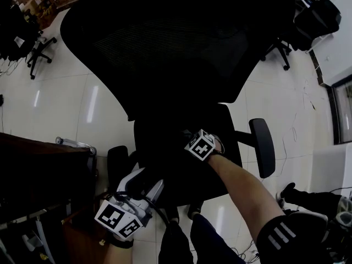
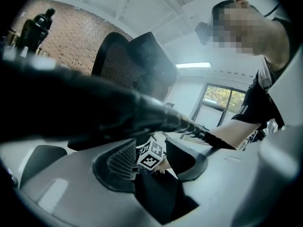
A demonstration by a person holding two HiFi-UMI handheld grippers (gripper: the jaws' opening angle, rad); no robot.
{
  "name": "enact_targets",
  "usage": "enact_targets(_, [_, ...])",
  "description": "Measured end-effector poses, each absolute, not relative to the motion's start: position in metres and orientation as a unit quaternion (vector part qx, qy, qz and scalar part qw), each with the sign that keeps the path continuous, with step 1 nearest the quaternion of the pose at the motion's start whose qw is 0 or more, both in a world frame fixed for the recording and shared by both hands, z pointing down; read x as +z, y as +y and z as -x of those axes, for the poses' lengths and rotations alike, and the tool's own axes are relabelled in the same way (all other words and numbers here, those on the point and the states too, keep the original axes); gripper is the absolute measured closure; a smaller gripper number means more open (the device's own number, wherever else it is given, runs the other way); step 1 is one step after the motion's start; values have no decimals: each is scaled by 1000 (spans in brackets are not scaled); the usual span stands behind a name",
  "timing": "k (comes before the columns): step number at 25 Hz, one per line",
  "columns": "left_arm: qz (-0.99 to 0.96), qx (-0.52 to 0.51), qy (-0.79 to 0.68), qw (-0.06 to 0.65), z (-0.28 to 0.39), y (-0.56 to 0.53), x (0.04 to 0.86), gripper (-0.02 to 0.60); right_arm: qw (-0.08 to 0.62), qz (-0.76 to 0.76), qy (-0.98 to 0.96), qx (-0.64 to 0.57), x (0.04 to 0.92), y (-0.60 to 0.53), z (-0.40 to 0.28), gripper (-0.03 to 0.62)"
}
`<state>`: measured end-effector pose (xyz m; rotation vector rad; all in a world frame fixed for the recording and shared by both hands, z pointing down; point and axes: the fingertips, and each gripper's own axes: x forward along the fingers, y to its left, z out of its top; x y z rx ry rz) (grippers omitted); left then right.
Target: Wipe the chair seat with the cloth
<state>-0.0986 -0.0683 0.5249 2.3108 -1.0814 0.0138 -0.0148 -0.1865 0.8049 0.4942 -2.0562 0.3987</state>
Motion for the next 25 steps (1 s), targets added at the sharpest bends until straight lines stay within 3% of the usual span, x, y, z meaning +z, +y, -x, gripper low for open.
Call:
enact_targets(6, [-856,13,-424,295,118,-57,534,360,471,-63,-873,112,813,-98,158,543])
enact_targets(12, [-850,18,-434,297,130,-55,544,359,468,-45,-876,111,823,-79,172,543])
enact_targets(17, [-852,23,-427,302,122,-53,542,359,493,-74,-857,131,835,-100,125,543])
enact_targets(25, [-860,21,-406,310,94,-46,540,359,559,-196,-792,150,845,-143,-72,543])
